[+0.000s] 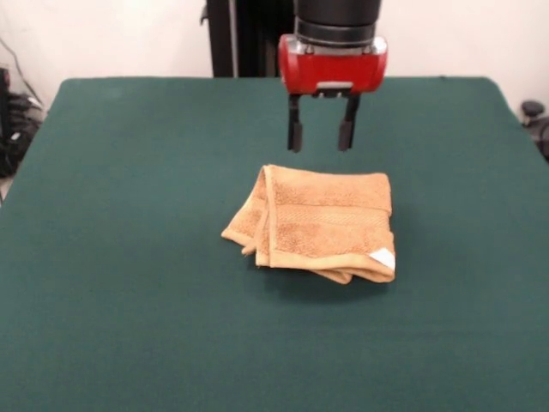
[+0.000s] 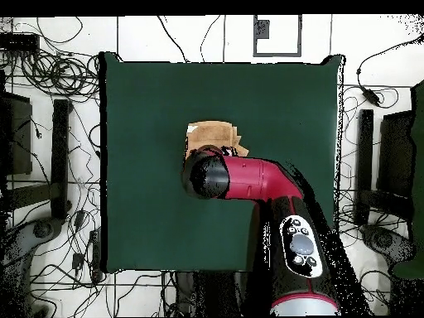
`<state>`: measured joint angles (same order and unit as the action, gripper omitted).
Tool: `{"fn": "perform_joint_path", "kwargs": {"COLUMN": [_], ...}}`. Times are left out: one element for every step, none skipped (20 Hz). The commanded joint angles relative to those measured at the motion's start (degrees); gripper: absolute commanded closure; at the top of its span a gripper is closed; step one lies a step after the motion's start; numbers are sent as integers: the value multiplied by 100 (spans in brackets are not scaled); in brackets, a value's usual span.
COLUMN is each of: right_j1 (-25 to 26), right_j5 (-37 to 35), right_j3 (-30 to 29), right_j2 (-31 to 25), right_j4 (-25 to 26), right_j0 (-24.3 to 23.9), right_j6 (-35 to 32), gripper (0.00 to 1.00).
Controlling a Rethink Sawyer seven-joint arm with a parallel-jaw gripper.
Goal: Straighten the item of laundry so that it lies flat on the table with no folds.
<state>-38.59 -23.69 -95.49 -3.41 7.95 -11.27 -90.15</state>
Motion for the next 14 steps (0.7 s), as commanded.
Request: {"fn": "perform_joint_path", "kwargs": {"right_j1": [313,348,389,412,436,457,478,499,508,532,555,579,586,594], "right_j5": [-666,-673,-663,-656,-650,-673,-693,-699,-689,-697,-706,-714,-718,-734], "right_j3": [248,295,343,370,397,442,476,495,498,530,563,593,603,626], "right_j2": [-92,-110,-132,-156,-180,-192,-205,-224,-234,-238,-242,-240,-238,-236], "right_j4": [-270,-274,-269,-265,-261,-257,-256,-257,-259,-257,-256,-256,-253,-256], "right_j0": [125,105,78,51,25,9,-7,-21,-33,-36,-40,-33,-31,-18], "right_j6": [-935,-909,-873,-835,-798,-764,-731,-710,-702,-697,-692,-695,-700,-710], "gripper": [0,0,0,0,0,0,0,0,0,0,0,0,0,0]}}
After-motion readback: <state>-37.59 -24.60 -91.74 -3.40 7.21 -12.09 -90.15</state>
